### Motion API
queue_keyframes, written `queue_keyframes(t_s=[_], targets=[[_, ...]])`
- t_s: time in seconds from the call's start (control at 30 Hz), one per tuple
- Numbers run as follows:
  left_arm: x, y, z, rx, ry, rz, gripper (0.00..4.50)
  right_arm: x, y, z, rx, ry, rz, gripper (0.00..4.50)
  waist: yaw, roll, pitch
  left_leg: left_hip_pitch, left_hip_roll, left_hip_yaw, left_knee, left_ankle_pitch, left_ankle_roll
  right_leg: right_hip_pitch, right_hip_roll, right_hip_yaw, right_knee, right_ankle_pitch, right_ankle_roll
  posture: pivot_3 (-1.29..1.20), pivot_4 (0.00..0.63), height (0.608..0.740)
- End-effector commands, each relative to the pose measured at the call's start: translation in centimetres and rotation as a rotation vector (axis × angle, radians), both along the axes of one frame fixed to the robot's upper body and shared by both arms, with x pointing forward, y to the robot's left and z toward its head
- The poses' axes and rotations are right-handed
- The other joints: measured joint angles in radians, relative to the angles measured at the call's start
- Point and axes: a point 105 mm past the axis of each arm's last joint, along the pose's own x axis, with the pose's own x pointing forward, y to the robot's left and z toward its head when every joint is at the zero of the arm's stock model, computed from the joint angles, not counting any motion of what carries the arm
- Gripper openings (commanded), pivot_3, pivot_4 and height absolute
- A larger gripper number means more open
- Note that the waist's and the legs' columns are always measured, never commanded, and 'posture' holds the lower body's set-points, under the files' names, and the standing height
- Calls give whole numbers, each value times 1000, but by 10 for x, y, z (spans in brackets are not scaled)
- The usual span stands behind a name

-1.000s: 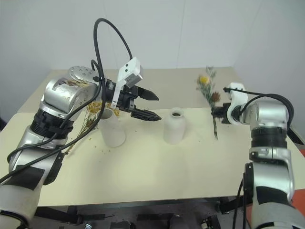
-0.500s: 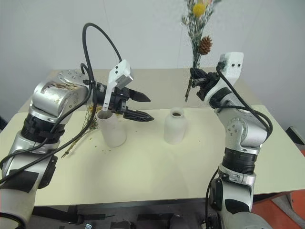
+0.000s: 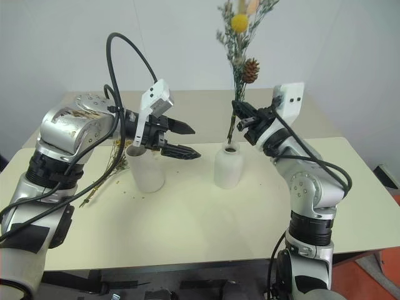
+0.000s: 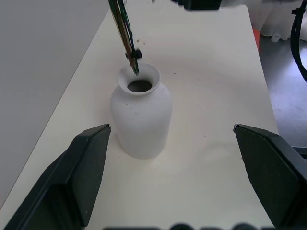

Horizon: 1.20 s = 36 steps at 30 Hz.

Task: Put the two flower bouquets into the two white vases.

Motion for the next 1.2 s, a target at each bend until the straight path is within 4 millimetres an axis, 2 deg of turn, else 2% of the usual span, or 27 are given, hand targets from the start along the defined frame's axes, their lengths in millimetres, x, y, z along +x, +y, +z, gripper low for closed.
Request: queue_keyframes(t_s=[0.03,0.47,0.57,0.87,0.93,1.1,1.2], targets=[[-2,2,13,-19,-42,-7,4500,-3,-4,10,-6,-76,-28,7,1,0,0,0,0,0,0,0,0,0,0,0,0,0,0,0,150,740],[-2,3,11,-12,-40,-6,4500,-3,1,-21,-121,-69,-44,7,0,0,0,0,0,0,0,0,0,0,0,0,0,0,0,0,150,740],[-2,3,11,-9,-45,-11,4500,-2,2,-25,-147,-80,-59,790,0,0,0,0,0,0,0,0,0,0,0,0,0,0,0,0,150,740],[-2,3,13,-1,-56,-20,4500,-3,-9,-21,-174,-114,-103,3887,0,0,0,0,0,0,0,0,0,0,0,0,0,0,0,0,150,740],[-2,4,14,0,-58,-20,4500,-5,-13,-20,-176,-117,-113,4459,1,0,0,0,0,0,0,0,0,0,0,0,0,0,0,0,150,740],[-3,12,14,6,-65,-5,4500,-14,-26,-19,-219,-119,-123,4459,1,0,0,0,0,0,0,0,0,0,0,0,0,0,0,0,150,740],[-6,21,15,12,-65,10,4500,-27,-30,-16,-264,-120,-58,4459,0,0,0,0,0,0,0,0,0,0,0,0,-1,0,0,0,150,740]])
